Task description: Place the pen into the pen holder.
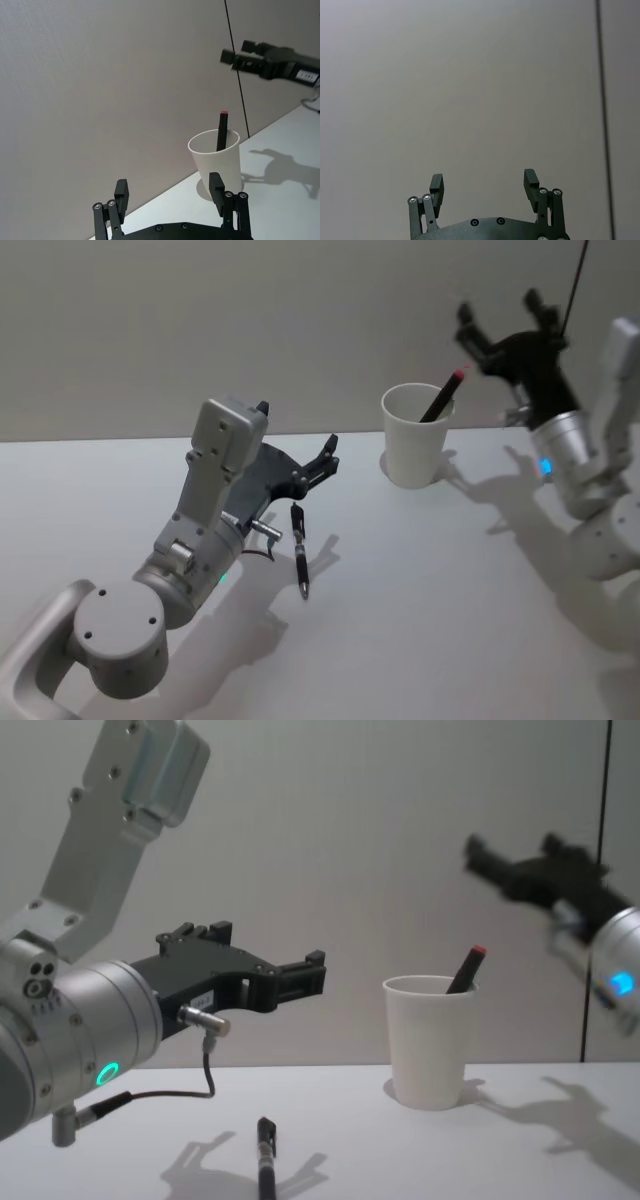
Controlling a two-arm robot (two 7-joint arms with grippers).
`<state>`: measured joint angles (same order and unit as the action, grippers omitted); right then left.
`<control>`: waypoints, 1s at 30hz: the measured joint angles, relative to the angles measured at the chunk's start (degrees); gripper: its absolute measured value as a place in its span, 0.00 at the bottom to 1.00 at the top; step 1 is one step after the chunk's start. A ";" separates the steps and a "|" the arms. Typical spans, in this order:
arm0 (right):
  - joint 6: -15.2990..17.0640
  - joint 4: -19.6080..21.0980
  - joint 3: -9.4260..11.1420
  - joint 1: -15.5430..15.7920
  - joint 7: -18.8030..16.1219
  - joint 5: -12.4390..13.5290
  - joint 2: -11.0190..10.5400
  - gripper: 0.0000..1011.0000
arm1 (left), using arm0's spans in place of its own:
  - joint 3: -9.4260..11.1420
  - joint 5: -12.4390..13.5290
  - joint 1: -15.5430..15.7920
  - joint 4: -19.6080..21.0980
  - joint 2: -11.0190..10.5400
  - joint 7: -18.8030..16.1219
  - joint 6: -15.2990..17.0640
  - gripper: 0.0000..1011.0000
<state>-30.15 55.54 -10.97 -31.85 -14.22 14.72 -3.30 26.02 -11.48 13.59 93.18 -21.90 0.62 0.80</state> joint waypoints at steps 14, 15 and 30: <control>15.33 15.63 5.99 5.95 -0.55 4.79 -6.46 0.99 | 0.00 0.00 0.00 0.00 0.00 0.00 0.00 0.99; 16.64 16.57 6.50 6.28 -0.45 5.00 -7.02 0.99 | 0.00 0.00 0.00 0.00 0.00 0.00 0.00 0.99; 23.45 21.32 9.01 7.88 0.14 6.08 -9.67 0.99 | 0.00 0.00 0.00 0.00 0.00 0.00 0.00 0.99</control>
<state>-6.69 76.86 -1.96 -23.98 -14.08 20.80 -12.97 26.02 -11.48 13.59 93.18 -21.89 0.63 0.80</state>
